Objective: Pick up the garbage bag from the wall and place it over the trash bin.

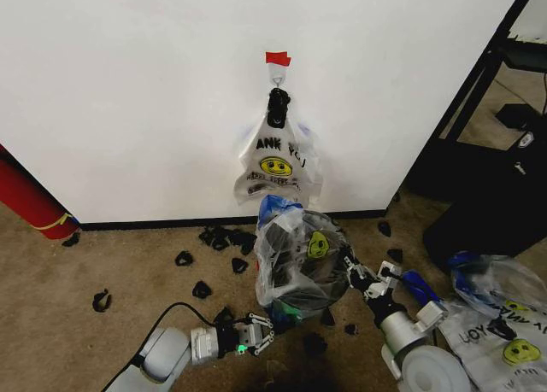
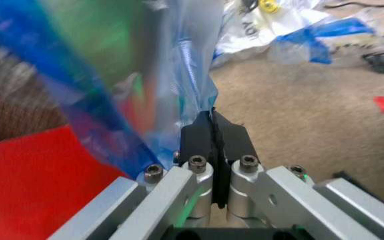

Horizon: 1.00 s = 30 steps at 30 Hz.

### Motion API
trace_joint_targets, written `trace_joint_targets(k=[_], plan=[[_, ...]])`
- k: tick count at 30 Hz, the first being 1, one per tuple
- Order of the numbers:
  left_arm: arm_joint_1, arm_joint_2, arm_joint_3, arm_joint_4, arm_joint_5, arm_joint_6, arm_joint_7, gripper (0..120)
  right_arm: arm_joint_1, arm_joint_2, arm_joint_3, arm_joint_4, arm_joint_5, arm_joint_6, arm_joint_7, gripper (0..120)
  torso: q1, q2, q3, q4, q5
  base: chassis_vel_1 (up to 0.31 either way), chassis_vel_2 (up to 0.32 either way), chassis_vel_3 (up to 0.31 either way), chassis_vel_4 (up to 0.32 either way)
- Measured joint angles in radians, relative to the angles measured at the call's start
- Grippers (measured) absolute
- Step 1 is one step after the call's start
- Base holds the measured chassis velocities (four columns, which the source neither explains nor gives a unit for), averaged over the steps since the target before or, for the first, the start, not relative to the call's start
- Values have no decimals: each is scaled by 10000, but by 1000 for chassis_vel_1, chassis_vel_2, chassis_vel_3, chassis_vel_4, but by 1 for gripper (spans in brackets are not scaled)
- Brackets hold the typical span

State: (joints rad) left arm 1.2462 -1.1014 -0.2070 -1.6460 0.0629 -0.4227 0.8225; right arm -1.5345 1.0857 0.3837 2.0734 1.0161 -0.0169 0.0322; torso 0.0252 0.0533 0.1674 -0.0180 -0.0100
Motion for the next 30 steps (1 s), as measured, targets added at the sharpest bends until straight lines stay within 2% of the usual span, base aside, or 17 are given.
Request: trace_joint_targets(k=[13,21,25,26,30], plan=[[-842,-52,-329,1073,-85,78,189,0,84,-507,279,-99,52,-415,-100,1,0,0,0,-1,0,0,0,0,0],[-866,-93,-635,1190,-498,125,1109,0,229,-598,336,-427,-239,-241,-525,1,0,0,0,0,1,0,0,0,0],[-821,-48,-618,1211,-804,-83,1022,0,311,-517,319,-548,-304,49,-652,1,0,0,0,-1,0,0,0,0,0],[-810,-24,-598,1231,-866,-142,890,1,321,-487,309,-560,-312,102,-661,1,0,0,0,-1,1,0,0,0,0],[-786,109,-502,1286,-1143,-399,337,19,398,-236,132,-666,-320,496,-659,1,1,0,0,0,0,0,0,0,0]])
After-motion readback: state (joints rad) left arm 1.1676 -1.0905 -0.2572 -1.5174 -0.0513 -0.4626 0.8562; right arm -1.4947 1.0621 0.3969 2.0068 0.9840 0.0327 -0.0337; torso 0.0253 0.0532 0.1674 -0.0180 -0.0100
